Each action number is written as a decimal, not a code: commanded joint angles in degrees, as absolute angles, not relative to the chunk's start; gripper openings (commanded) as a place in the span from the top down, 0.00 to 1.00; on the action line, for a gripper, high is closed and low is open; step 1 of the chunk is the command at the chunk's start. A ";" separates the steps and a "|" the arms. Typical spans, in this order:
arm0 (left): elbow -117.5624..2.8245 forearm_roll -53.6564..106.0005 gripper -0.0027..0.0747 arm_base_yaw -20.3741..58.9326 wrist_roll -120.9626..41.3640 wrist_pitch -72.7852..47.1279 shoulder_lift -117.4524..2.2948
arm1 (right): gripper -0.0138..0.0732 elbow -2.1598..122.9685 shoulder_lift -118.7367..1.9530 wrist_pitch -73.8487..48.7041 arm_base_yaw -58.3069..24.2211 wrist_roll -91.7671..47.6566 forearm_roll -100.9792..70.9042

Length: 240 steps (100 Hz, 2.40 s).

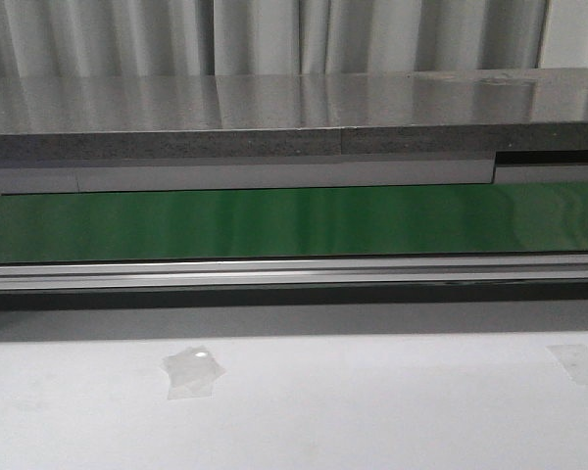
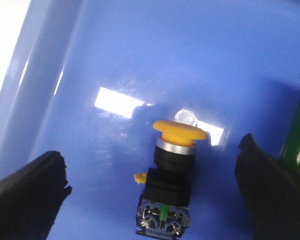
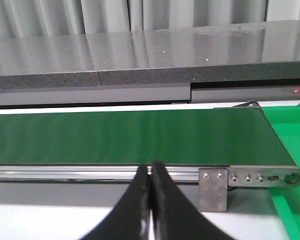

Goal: Move button from left to right
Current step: 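Lower the left gripper around the yellow button's black body, then close the left gripper on the button and lift it toward the belt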

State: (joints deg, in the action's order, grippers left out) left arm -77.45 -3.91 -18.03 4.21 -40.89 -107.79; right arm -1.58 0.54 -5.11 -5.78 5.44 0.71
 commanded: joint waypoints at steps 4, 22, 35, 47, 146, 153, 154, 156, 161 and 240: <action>-79.20 -3.43 0.12 -18.12 4.41 -38.06 -106.09 | 0.92 -0.73 1.69 -0.48 -5.95 5.29 0.61; -79.20 -2.33 0.12 -18.12 4.41 -37.92 -108.09 | 0.92 -0.73 1.69 -0.48 -5.95 5.29 0.61; -79.20 -1.98 0.12 -18.12 4.41 -37.33 -108.74 | 0.92 -0.73 1.69 -0.48 -5.95 5.29 0.61; -79.20 -1.98 0.12 -18.12 4.41 -36.55 -109.10 | 0.92 -0.73 1.69 -0.48 -5.95 5.29 0.61; -79.20 1.51 0.67 -18.12 4.41 -38.08 -114.17 | 0.92 -0.73 1.69 -0.48 -5.95 5.29 0.61; -79.20 1.51 0.73 -18.12 4.41 -38.08 -114.17 | 0.92 -0.73 1.69 -0.48 -5.95 5.29 0.61; -79.20 1.51 0.75 -18.12 4.41 -38.08 -114.17 | 0.92 -0.73 1.69 -0.48 -5.95 5.29 0.61; -79.20 1.51 0.77 -18.12 4.41 -38.08 -114.17 | 0.92 -0.73 1.69 -0.48 -5.95 5.29 0.61; -79.20 1.51 0.80 -18.12 4.41 -38.08 -114.17 | 0.92 -0.73 1.69 -0.48 -5.95 5.29 0.61; -79.20 0.38 0.86 -15.46 -3.21 -43.02 -97.19 | 0.92 -0.73 1.69 -0.48 -5.95 5.29 0.61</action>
